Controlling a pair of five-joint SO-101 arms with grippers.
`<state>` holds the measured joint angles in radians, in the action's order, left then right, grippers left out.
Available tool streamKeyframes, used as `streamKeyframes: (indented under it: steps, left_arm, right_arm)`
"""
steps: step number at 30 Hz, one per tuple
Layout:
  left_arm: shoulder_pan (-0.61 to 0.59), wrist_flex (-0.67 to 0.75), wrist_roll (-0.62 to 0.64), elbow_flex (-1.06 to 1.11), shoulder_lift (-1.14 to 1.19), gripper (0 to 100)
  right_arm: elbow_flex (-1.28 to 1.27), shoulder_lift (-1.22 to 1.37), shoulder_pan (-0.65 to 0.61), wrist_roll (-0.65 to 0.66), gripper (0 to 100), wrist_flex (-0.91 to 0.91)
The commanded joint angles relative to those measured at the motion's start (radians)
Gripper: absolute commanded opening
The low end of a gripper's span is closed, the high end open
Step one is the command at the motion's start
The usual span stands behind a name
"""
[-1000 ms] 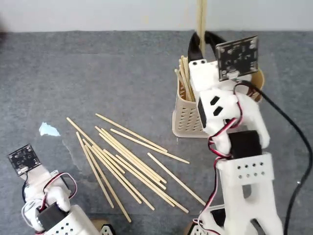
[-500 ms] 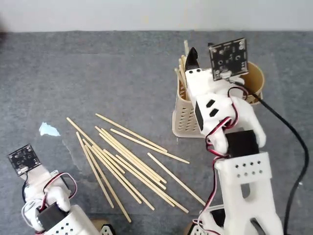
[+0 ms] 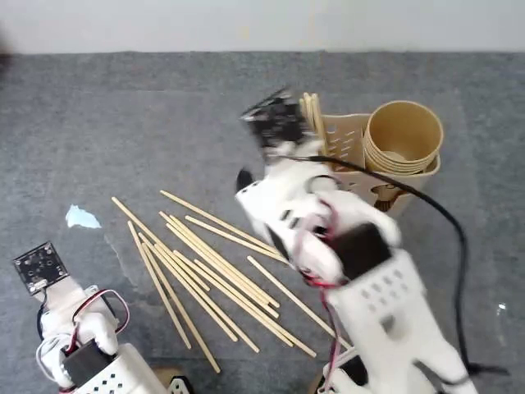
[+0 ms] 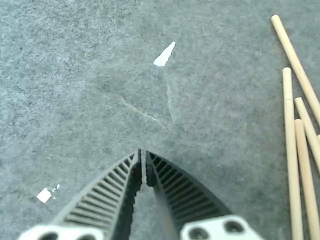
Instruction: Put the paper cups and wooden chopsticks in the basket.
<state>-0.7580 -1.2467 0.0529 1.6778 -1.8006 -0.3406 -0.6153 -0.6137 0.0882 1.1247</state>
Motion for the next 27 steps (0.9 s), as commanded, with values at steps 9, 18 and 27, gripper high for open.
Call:
streamKeyframes:
  steps: [9,18,27]
  left_arm:
    - [0.005,0.02,-0.011,-0.005,-0.011,1]
    - [0.005,0.02,-0.011,-0.005,-0.011,1]
    - [0.005,0.02,-0.011,-0.005,-0.011,1]
  right_arm:
    - [0.087,0.51,-0.122,-0.006,17.5,0.016]
    - [0.298,0.829,-0.134,0.003,25.3,0.015]
    - [0.456,1.053,-0.166,0.04,25.3,0.016]
